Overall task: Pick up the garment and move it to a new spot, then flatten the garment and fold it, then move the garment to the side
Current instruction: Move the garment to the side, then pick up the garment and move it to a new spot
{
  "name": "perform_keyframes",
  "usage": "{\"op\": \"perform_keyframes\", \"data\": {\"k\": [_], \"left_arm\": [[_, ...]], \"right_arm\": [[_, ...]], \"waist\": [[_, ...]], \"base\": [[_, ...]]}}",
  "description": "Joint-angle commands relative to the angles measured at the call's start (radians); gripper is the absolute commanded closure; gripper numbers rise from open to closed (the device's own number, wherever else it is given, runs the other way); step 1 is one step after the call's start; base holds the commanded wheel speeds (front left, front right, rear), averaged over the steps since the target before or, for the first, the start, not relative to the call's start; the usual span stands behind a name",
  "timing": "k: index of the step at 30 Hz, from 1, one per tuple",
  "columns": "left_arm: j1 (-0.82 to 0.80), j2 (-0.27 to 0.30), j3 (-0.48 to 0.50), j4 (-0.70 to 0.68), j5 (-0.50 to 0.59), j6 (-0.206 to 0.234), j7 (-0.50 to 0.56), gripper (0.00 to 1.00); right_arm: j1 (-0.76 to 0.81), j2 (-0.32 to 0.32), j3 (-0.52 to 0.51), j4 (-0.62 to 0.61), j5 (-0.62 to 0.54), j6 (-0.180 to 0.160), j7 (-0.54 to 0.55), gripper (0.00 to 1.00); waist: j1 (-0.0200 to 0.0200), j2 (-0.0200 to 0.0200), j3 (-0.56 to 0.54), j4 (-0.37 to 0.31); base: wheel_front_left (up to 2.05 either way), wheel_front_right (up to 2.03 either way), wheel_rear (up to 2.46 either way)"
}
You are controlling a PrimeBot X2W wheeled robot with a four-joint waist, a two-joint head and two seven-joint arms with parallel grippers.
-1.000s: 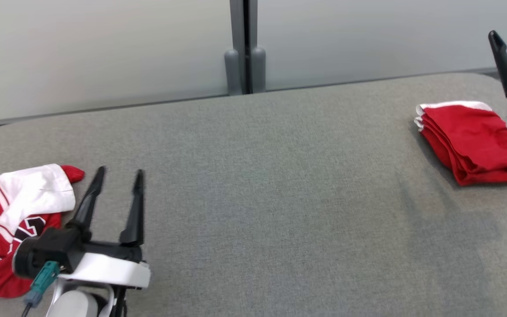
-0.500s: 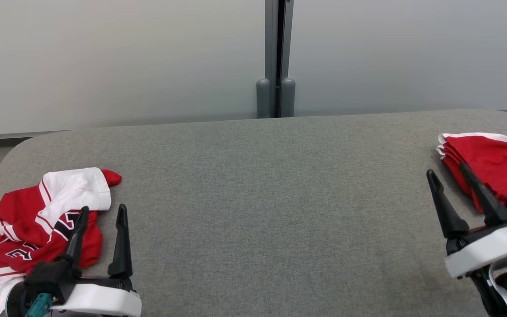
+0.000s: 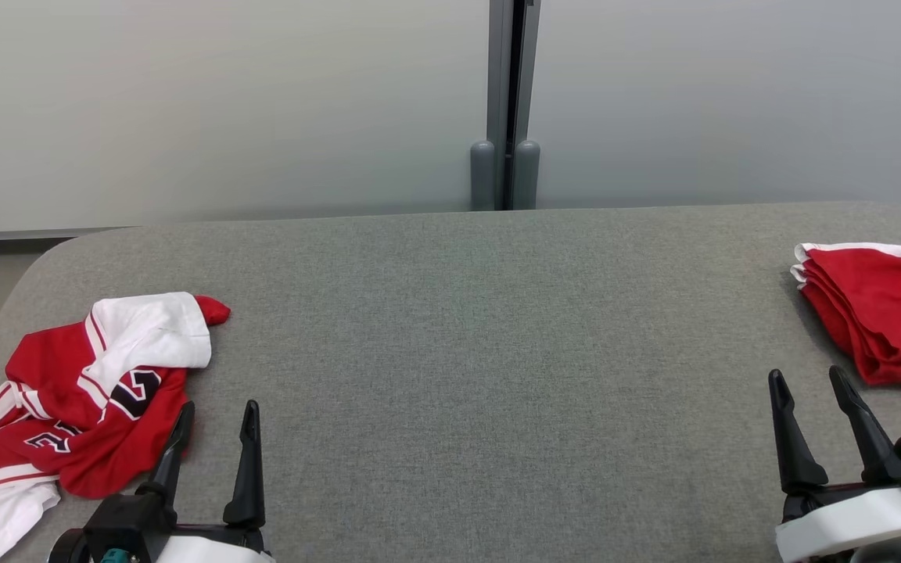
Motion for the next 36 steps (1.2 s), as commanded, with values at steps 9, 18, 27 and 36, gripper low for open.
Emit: {"op": "perform_keyframes", "data": {"k": [9,18,27,36], "left_arm": [[-0.015,-0.018,0.025,0.018,0.027,-0.032,-0.002,0.0],[-0.021,-0.026,0.028,0.029,0.044,-0.047,-0.002,0.0],[-0.03,-0.029,0.049,0.054,0.033,-0.047,-0.002,0.0],[-0.019,-0.02,0.083,0.065,0.049,-0.041,-0.002,0.0]], "right_arm": [[-0.004,0.008,0.01,0.002,-0.014,0.0,-0.005,0.0],[-0.011,0.012,0.02,0.013,-0.009,0.0,-0.005,0.0],[-0.017,0.005,0.062,0.017,0.005,0.0,-0.005,0.0],[-0.028,0.027,0.113,0.032,0.025,0.0,-0.005,0.0]], "waist": [[0.0,-0.0001,0.005,-0.004],[0.0,-0.0001,0.004,0.005],[0.0,-0.0001,0.0,0.121],[0.0,-0.0001,-0.007,0.314]], "base": [[0.0,0.0,0.0],[0.0,0.0,0.0],[0.0,0.0,0.0],[0.0,0.0,0.0]]}}
